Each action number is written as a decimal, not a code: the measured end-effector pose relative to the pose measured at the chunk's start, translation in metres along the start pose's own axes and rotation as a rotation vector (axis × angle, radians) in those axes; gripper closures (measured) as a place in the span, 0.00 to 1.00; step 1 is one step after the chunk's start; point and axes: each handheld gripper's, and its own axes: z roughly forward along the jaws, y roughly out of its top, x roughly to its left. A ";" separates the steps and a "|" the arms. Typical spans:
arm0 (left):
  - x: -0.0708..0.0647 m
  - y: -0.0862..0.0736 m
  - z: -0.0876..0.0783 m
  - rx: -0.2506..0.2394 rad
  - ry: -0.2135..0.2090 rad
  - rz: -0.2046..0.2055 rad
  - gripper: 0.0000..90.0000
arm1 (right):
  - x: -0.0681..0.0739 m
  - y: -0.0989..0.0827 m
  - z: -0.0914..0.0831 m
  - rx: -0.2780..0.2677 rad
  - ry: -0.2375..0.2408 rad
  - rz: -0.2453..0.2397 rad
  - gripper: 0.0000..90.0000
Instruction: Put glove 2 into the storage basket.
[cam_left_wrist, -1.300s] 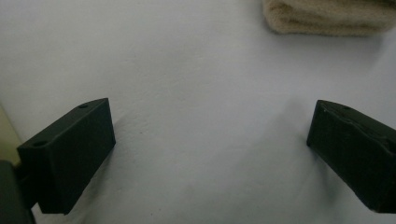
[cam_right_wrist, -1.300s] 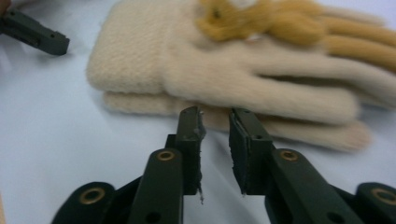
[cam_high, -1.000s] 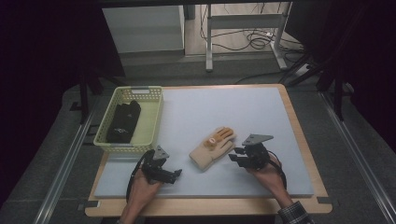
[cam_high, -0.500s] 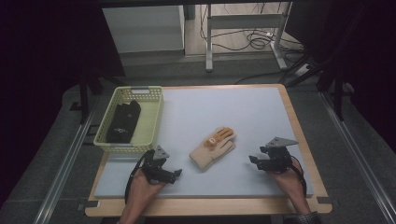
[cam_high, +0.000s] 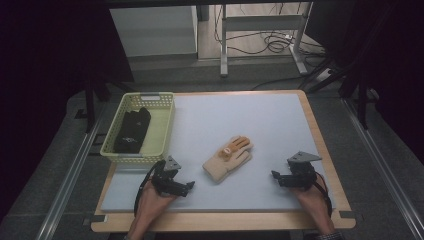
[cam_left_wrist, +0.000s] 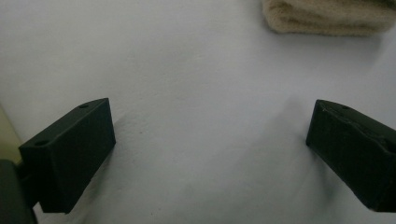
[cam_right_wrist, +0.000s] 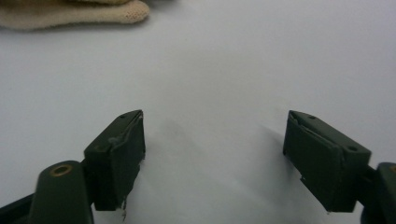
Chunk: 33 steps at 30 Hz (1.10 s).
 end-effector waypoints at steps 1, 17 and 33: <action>0.001 0.001 -0.001 0.006 -0.002 0.006 0.03 | -0.001 0.000 0.000 0.000 0.006 0.008 0.22; -0.026 0.075 0.012 0.034 -0.131 0.089 0.00 | -0.001 0.000 0.000 -0.001 0.000 0.006 0.22; -0.062 0.130 0.087 0.204 -0.073 0.232 0.10 | -0.001 0.000 0.000 -0.001 0.000 0.005 0.22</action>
